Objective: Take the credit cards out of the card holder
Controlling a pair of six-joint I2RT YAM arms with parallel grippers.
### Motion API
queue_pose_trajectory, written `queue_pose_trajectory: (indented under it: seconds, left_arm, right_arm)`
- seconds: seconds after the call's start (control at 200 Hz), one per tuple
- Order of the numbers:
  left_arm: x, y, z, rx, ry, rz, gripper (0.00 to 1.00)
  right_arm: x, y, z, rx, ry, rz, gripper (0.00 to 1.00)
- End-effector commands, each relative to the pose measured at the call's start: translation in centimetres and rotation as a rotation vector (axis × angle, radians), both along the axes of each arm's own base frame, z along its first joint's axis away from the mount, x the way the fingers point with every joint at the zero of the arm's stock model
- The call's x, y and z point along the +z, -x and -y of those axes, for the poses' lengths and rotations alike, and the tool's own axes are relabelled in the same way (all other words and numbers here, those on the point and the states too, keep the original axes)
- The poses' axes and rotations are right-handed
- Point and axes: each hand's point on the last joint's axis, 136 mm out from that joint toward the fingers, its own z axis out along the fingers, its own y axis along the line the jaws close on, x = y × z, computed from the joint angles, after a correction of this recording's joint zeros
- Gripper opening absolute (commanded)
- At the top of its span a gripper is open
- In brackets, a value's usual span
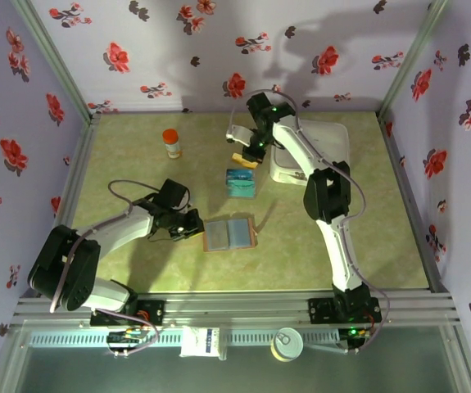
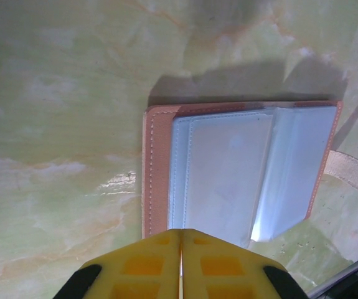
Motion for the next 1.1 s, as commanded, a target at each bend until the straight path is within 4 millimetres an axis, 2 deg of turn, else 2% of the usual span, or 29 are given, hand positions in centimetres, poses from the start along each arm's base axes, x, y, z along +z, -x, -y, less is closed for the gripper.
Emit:
queue_pose_trajectory:
  seconds: [0.0, 0.065, 0.105, 0.395, 0.555, 0.78, 0.95, 1.095]
  left_arm:
    - [-0.6, 0.1, -0.7, 0.008, -0.017, -0.007, 0.08]
    - [-0.7, 0.1, -0.7, 0.007, -0.017, -0.011, 0.08]
    - [-0.8, 0.2, -0.7, 0.006, -0.017, -0.014, 0.08]
    - [-0.6, -0.2, -0.3, -0.004, -0.007, -0.009, 0.08]
    - [-0.6, -0.3, -0.2, -0.010, -0.004, -0.007, 0.07]
    - [-0.7, -0.3, -0.1, -0.012, 0.000, -0.002, 0.05]
    - [-0.8, -0.3, -0.1, -0.013, 0.002, 0.000, 0.05]
    - [-1.0, -0.3, -0.1, -0.019, -0.001, -0.004, 0.04]
  right_arm:
    - [0.6, 0.3, 0.3, 0.017, -0.003, -0.009, 0.07]
    - [0.7, -0.3, 0.6, -0.011, 0.016, 0.011, 0.17]
    - [1.0, -0.6, 0.9, -0.026, 0.024, 0.026, 0.19]
    - [4.0, -2.0, 1.2, -0.208, -0.050, 0.119, 0.19]
    - [5.0, -1.9, 1.0, -0.354, -0.129, 0.112, 0.18]
    - [5.2, 0.9, -0.6, -0.585, -0.278, 0.062, 0.20]
    - [4.4, 4.1, -1.8, -0.776, -0.358, 0.020, 0.22]
    - [3.5, 7.7, -3.0, -0.848, -0.404, -0.026, 0.23]
